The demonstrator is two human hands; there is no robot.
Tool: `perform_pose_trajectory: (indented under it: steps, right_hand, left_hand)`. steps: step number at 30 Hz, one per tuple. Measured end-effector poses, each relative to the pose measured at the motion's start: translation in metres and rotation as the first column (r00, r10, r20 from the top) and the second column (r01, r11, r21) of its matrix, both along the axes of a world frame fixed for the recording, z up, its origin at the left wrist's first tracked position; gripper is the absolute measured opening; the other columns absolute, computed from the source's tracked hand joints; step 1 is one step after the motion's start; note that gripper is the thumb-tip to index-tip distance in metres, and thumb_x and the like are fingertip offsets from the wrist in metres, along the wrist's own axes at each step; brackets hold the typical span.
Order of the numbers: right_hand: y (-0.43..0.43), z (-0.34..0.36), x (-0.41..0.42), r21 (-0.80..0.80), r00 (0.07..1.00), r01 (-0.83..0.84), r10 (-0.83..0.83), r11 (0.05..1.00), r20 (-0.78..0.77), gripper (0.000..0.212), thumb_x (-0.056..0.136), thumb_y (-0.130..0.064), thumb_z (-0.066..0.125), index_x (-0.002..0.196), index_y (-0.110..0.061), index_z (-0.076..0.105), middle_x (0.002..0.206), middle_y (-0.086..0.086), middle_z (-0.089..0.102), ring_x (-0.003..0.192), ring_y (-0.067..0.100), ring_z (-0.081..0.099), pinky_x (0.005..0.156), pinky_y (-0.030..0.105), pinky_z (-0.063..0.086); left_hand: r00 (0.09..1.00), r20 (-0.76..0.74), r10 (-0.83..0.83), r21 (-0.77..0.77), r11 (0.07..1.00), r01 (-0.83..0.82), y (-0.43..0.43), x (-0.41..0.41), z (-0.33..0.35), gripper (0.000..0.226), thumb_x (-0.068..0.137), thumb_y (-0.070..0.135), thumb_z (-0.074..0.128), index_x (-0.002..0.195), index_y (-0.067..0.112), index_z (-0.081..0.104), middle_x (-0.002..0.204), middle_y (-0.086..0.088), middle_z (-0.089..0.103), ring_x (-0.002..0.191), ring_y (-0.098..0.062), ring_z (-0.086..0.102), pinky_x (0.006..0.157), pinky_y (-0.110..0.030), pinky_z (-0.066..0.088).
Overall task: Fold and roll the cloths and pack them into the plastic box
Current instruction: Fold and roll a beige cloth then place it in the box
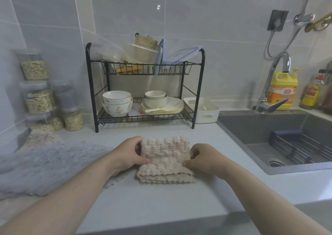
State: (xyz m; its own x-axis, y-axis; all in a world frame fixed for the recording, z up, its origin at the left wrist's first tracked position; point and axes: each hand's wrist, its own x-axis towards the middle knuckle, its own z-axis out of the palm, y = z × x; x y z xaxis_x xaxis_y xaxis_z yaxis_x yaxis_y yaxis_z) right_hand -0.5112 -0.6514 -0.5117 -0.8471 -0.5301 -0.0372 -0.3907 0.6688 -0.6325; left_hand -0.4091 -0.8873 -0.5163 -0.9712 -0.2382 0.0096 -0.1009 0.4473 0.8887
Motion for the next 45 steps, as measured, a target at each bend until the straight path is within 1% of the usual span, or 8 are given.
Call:
perform_pose_trajectory:
  steps: [6, 14, 22, 29, 32, 37, 41, 45]
  right_hand:
    - [-0.004, 0.003, -0.004, -0.217, 0.978, 0.036, 0.010, 0.976, 0.208, 0.052, 0.071, -0.018, 0.082, 0.110, -0.027, 0.048, 0.106, 0.004, 0.067, 0.086, 0.018, 0.067, 0.075, 0.029, 0.053]
    - [-0.005, -0.009, 0.008, -0.268, 0.995, -0.055, 0.030, 0.962, -0.095, 0.017, 0.073, -0.006, 0.071, 0.073, -0.015, 0.056, 0.063, -0.005, 0.059, 0.049, -0.003, 0.051, 0.046, 0.011, 0.039]
    - [0.012, 0.000, 0.021, -0.181, 0.978, -0.170, 0.144, 0.969, -0.150, 0.015, 0.072, -0.012, 0.069, 0.082, -0.020, 0.061, 0.066, -0.009, 0.064, 0.055, -0.002, 0.059, 0.054, 0.013, 0.045]
    - [0.015, 0.006, 0.031, -0.010, 0.933, -0.246, 0.234, 0.969, -0.272, 0.028, 0.091, -0.037, 0.056, 0.075, -0.014, 0.058, 0.063, -0.006, 0.054, 0.059, 0.005, 0.045, 0.060, 0.021, 0.039]
    - [0.012, 0.006, 0.032, 0.064, 0.914, -0.240, 0.247, 0.969, -0.321, 0.031, 0.093, -0.028, 0.054, 0.069, -0.009, 0.049, 0.072, 0.001, 0.051, 0.068, 0.014, 0.043, 0.069, 0.031, 0.040]
    - [0.009, 0.007, 0.037, 0.143, 0.898, -0.215, 0.254, 0.966, -0.360, 0.024, 0.089, -0.033, 0.052, 0.093, -0.012, 0.063, 0.098, 0.001, 0.061, 0.095, 0.020, 0.055, 0.081, 0.027, 0.041]
    - [-0.005, 0.020, 0.050, 0.070, 0.880, -0.174, 0.187, 0.982, -0.437, 0.045, 0.096, -0.045, 0.038, 0.127, -0.020, 0.057, 0.134, -0.005, 0.051, 0.127, 0.020, 0.044, 0.105, 0.035, 0.034]
    - [-0.019, 0.003, 0.046, 0.346, 0.868, -0.209, 0.336, 0.915, -0.366, 0.042, 0.101, -0.042, 0.024, 0.126, -0.018, 0.048, 0.123, 0.003, 0.054, 0.120, 0.028, 0.049, 0.098, 0.041, 0.039]
  left_hand:
    - [0.996, -0.044, -0.082, -0.027, 0.996, 0.081, 0.005, 0.005, -0.001, 0.039, 0.069, -0.018, 0.071, 0.098, 0.005, 0.057, 0.084, -0.001, 0.071, 0.074, -0.006, 0.065, 0.064, -0.015, 0.048]
    - [0.990, -0.112, -0.079, -0.318, 0.947, 0.040, 0.012, 0.010, 0.005, 0.039, 0.064, 0.004, 0.067, 0.097, 0.022, 0.064, 0.087, 0.002, 0.067, 0.074, -0.012, 0.061, 0.065, -0.024, 0.047]
    - [0.988, -0.035, -0.147, -0.791, 0.608, 0.063, 0.019, 0.024, 0.010, 0.026, 0.084, 0.017, 0.057, 0.108, 0.027, 0.053, 0.107, 0.010, 0.058, 0.102, -0.015, 0.054, 0.079, -0.031, 0.044]
    - [0.967, -0.053, -0.247, -0.790, 0.602, 0.110, 0.019, 0.041, 0.009, 0.048, 0.090, 0.025, 0.044, 0.137, 0.036, 0.044, 0.116, 0.015, 0.055, 0.108, -0.002, 0.049, 0.079, -0.005, 0.034]
    - [0.970, -0.067, -0.233, -0.850, 0.522, 0.066, 0.018, 0.044, 0.003, 0.043, 0.098, 0.034, 0.037, 0.141, 0.032, 0.042, 0.139, 0.014, 0.047, 0.128, -0.008, 0.043, 0.101, -0.017, 0.034]
    - [0.958, -0.042, -0.283, -0.949, 0.312, 0.051, 0.022, 0.041, -0.005, 0.053, 0.092, 0.040, 0.026, 0.130, 0.017, 0.055, 0.124, 0.005, 0.060, 0.112, -0.020, 0.056, 0.091, -0.032, 0.051]
    - [0.976, 0.002, -0.219, -0.946, 0.317, 0.073, 0.034, 0.040, -0.003, 0.051, 0.093, 0.044, 0.019, 0.121, 0.018, 0.054, 0.122, 0.005, 0.053, 0.115, -0.018, 0.045, 0.095, -0.034, 0.042]
    - [0.989, -0.017, -0.148, -0.867, 0.495, 0.059, 0.036, 0.037, -0.005, 0.055, 0.095, 0.050, 0.019, 0.105, 0.023, 0.065, 0.115, 0.009, 0.055, 0.111, -0.012, 0.045, 0.094, -0.032, 0.041]
